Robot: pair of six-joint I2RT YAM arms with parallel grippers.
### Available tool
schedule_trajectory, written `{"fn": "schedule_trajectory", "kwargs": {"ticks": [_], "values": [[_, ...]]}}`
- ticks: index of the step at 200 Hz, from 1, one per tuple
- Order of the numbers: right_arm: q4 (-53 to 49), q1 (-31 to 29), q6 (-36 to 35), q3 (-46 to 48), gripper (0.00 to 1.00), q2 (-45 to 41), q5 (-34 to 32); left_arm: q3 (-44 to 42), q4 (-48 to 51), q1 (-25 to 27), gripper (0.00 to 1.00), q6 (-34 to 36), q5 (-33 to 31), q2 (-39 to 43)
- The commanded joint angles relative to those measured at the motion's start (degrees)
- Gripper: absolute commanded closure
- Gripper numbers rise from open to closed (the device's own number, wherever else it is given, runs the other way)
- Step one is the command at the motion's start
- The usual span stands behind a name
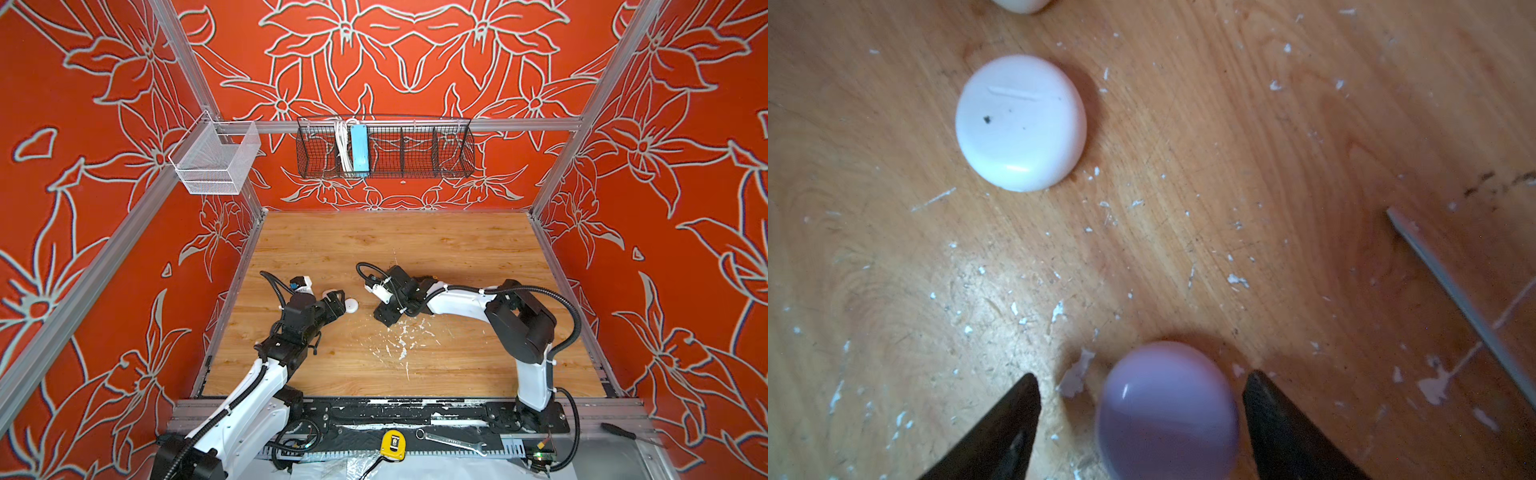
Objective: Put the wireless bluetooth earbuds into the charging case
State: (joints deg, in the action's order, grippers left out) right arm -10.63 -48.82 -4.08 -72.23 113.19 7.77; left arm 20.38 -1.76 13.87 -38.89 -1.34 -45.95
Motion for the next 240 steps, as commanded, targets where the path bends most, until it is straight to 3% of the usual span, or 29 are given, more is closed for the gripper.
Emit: {"fn": "schedule_trajectory", "kwargs": {"ticks": [1, 120, 184, 240], "values": [[-1.7, -0.1, -1.7, -1.2, 0.21, 1.2, -0.7, 0.0, 0.2, -0.2, 0.15, 0.6, -1.7, 0.0], [1.1, -0.2, 0.9, 4.6, 0.19, -3.4, 4.7, 1.1, 1.8, -0.2, 0.15, 0.9, -2.3, -0.5], [1.6, -2.6, 7.3, 4.7, 0.17, -3.4, -6.1, 1.2, 2.0, -0.2, 0.15, 0.9, -2.3, -0.5], [3.6, -4.3, 8.5, 6.0, 0.33, -2.9, -11.9, 1.0, 2.0, -0.2, 0.15, 0.8, -2.3, 0.0]]}}
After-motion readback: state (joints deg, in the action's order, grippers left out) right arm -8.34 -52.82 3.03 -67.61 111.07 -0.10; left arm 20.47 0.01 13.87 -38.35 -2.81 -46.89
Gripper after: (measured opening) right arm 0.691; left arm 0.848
